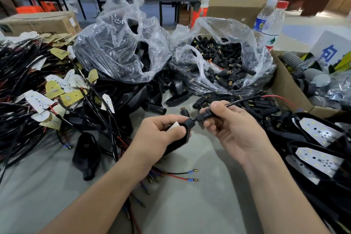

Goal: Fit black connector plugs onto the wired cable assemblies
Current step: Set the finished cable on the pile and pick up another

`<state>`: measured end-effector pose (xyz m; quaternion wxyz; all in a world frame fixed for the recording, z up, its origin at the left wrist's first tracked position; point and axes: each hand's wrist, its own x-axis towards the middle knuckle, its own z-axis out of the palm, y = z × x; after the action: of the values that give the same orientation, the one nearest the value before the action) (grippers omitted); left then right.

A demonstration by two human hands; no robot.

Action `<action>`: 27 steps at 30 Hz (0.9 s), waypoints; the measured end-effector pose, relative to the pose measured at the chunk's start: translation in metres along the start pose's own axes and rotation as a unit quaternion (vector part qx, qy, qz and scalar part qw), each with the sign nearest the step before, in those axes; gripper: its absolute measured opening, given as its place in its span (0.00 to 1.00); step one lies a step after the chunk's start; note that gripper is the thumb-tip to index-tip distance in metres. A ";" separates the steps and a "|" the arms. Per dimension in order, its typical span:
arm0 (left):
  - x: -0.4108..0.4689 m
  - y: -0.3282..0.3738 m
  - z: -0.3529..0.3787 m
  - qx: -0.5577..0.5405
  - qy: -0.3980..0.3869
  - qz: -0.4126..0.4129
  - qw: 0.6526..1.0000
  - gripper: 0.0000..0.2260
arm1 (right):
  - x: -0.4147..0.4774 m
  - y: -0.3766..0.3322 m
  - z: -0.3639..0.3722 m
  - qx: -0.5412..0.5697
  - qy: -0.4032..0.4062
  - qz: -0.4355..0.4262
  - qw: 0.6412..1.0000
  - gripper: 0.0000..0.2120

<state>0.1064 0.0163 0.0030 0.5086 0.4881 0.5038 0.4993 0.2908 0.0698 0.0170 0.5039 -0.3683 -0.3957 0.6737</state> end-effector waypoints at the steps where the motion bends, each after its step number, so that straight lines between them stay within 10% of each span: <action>1: -0.001 0.000 0.001 0.005 -0.010 0.004 1.000 0.15 | 0.000 0.001 0.001 -0.011 0.004 0.000 1.000 0.06; 11: -0.001 -0.004 0.007 0.081 -0.015 0.044 0.996 0.17 | 0.001 0.009 0.008 -0.154 0.154 -0.070 0.974 0.17; 27: -0.001 -0.001 0.005 -0.076 0.038 -0.046 0.995 0.05 | -0.002 -0.005 -0.003 -0.123 0.011 -0.055 0.991 0.16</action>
<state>0.1109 0.0149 0.0017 0.5473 0.4053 0.5051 0.5302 0.2960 0.0692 0.0201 0.4953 -0.4125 -0.4894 0.5874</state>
